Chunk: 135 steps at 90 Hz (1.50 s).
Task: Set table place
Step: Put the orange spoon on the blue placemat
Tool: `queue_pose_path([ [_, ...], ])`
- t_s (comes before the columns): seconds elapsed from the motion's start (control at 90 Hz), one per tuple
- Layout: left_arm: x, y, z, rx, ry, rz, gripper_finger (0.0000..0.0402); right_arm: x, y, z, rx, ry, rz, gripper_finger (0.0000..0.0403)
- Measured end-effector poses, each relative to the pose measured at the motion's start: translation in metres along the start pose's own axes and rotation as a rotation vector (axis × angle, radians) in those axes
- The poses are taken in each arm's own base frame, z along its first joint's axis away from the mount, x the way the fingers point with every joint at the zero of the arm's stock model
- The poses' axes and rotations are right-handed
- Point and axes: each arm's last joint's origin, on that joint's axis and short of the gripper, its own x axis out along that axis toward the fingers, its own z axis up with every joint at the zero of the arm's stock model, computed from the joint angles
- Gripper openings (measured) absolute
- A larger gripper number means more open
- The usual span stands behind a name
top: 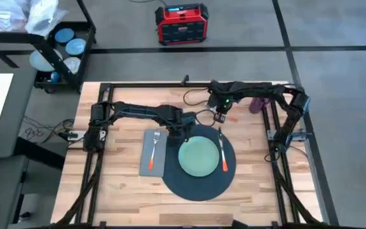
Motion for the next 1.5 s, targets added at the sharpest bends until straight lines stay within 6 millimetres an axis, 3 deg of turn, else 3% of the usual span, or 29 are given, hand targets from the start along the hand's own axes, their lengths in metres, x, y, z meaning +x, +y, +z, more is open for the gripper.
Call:
queue_pose_path([
  [0.2, 0.000, 0.000, 0.001, 0.005, -0.007, 0.002, 0.0034, -0.037, 0.016, -0.005, 0.014, -0.081, 0.015, 0.0000],
  [0.311, 0.000, -0.002, 0.001, 0.009, -0.009, 0.002, 0.0034, -0.044, 0.025, -0.010, -0.038, -0.115, 0.003, 0.0000],
  [0.422, 0.000, -0.002, 0.003, 0.006, -0.022, 0.005, 0.0034, -0.033, 0.023, -0.013, -0.088, -0.081, -0.002, 0.0006],
  [0.844, -0.001, -0.003, 0.003, 0.047, -0.025, 0.006, 0.0034, 0.015, -0.016, -0.018, -0.008, 0.081, 0.056, 0.0072],
  [1.222, -0.001, -0.004, 0.004, 0.065, -0.036, -0.025, 0.0034, 0.023, -0.014, -0.010, -0.017, 0.020, 0.122, 0.0101],
  [1.5, -0.001, -0.007, 0.005, 0.059, -0.038, -0.030, 0.0034, 0.037, -0.018, -0.012, 0.003, 0.066, 0.131, 0.0153],
])
